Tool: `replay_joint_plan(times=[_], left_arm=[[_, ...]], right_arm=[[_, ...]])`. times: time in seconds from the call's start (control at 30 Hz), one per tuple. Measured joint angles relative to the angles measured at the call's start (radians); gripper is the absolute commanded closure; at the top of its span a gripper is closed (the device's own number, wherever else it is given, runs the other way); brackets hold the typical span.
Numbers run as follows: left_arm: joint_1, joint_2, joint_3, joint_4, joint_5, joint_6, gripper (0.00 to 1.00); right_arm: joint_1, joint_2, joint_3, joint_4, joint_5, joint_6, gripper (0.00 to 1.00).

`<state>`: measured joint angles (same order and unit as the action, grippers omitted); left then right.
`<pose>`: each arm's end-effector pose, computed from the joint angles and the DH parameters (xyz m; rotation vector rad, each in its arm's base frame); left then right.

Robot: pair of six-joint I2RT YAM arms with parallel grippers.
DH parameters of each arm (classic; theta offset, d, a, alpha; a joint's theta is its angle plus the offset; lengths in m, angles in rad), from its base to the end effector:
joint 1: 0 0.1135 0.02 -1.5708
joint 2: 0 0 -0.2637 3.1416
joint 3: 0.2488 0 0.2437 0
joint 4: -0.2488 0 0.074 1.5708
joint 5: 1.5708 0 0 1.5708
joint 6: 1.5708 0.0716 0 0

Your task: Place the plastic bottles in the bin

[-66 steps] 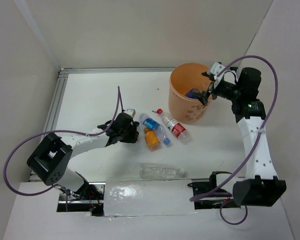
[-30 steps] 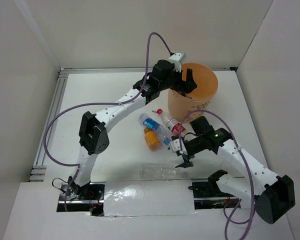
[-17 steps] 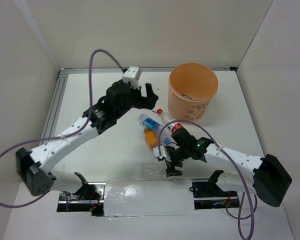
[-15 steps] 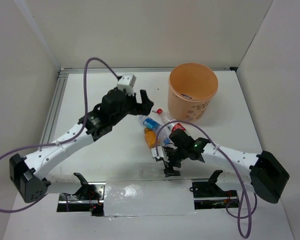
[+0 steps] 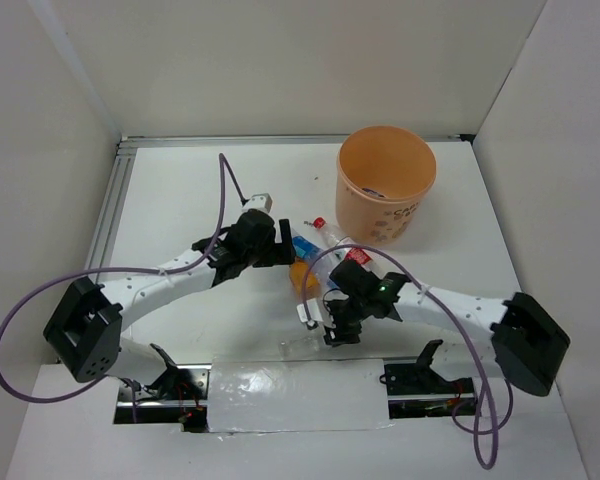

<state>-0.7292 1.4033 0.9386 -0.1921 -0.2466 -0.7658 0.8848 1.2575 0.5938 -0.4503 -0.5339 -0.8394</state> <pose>0.2560 -0.2053 0.2337 -0.1788 2.2540 -0.5493 0.1122 0.1945 0.1444 -2.0886 1.5720 0.7270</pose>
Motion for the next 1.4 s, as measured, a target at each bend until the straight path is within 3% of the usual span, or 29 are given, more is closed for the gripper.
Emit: replay_joint_plan(times=[0.13,0.2,0.4,0.53,0.7,0.93,1.03,1.1,1.2,1.4], left_arm=[[0.005,0.023,0.004,0.013,0.027,-0.004,0.0],[0.005,0.049,0.013,0.019,0.042,-0.008,0.0],[0.005,0.079,-0.015,0.051,0.092,-0.038,0.0],[0.005,0.079,-0.039,0.074,0.135,-0.051,0.0],[0.005,0.079,-0.071,0.11,0.177,-0.053,0.0],[-0.013,0.092,-0.093,0.165,0.208,-0.062,0.0],[-0.025,0.106,-0.093,0.188,0.209,-0.077,0.0],[-0.032,0.12,-0.093,0.204,0.209,-0.078,0.0],[-0.042,0.153,-0.093,0.216,0.21,-0.079,0.01],[-0.06,0.212,-0.088,0.244,0.21,-0.087,0.05]], right_arm=[[-0.02,-0.197,0.043,-0.142,-0.005,-0.102,0.63],[-0.049,-0.377,0.092,-0.168,-0.013,-0.139,0.63],[-0.129,-0.652,0.181,-0.148,0.019,-0.176,0.63],[-0.148,-0.634,0.205,-0.033,0.166,-0.146,0.64],[-0.21,-0.496,0.262,0.154,0.315,-0.143,0.64],[-0.405,-0.28,0.412,0.317,0.36,-0.057,0.63],[-0.481,-0.233,0.476,0.323,0.35,-0.005,0.56],[-0.527,-0.197,0.519,0.32,0.334,0.029,0.3],[-0.599,-0.144,0.562,0.3,0.286,0.089,0.01],[-0.775,-0.065,0.614,0.238,0.119,0.223,0.01]])
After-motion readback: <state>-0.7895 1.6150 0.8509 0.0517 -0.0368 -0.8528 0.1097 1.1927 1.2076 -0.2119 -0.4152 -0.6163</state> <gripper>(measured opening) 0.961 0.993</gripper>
